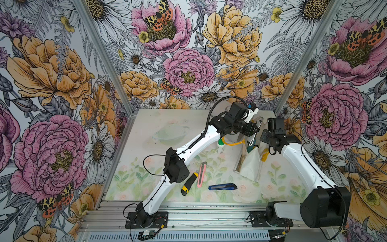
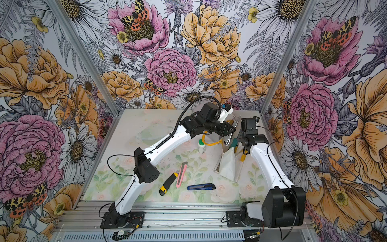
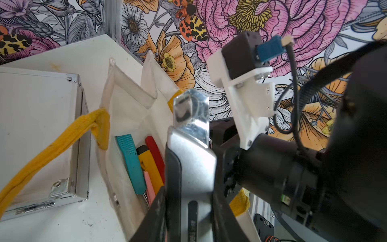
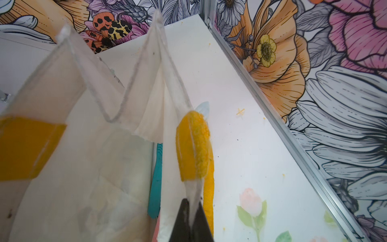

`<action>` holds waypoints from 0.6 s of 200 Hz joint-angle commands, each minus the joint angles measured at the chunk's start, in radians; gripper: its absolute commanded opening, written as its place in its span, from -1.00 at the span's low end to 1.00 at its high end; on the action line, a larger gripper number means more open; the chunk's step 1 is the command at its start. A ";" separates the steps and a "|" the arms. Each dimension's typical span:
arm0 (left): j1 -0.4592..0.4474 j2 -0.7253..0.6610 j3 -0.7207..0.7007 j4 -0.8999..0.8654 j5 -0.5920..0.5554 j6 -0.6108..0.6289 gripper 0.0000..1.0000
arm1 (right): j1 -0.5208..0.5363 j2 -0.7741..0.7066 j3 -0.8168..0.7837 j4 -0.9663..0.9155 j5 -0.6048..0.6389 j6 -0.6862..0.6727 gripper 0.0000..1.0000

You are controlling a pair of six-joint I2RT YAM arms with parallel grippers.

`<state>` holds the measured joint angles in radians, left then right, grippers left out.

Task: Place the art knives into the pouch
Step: Place the utility knife in the pouch.

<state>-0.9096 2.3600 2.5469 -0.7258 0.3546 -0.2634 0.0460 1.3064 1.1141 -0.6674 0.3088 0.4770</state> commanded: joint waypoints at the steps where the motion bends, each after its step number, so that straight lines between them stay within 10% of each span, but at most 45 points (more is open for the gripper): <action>1: -0.003 -0.014 -0.002 0.080 0.043 -0.029 -0.49 | -0.005 -0.036 -0.017 0.005 -0.010 -0.012 -1.00; 32: -0.002 -0.019 -0.020 0.081 0.047 -0.030 -0.42 | -0.008 -0.040 -0.020 0.005 -0.009 -0.013 -1.00; 68: 0.000 -0.024 -0.031 0.081 0.039 -0.027 0.34 | -0.009 -0.039 -0.020 0.005 -0.007 -0.018 -1.00; 120: 0.006 -0.034 -0.043 0.081 0.046 -0.021 0.42 | -0.013 -0.046 -0.017 0.004 -0.001 -0.020 -1.00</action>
<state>-0.9096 2.3600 2.5240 -0.6685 0.3759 -0.2920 0.0349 1.2865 1.1019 -0.6609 0.3088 0.4698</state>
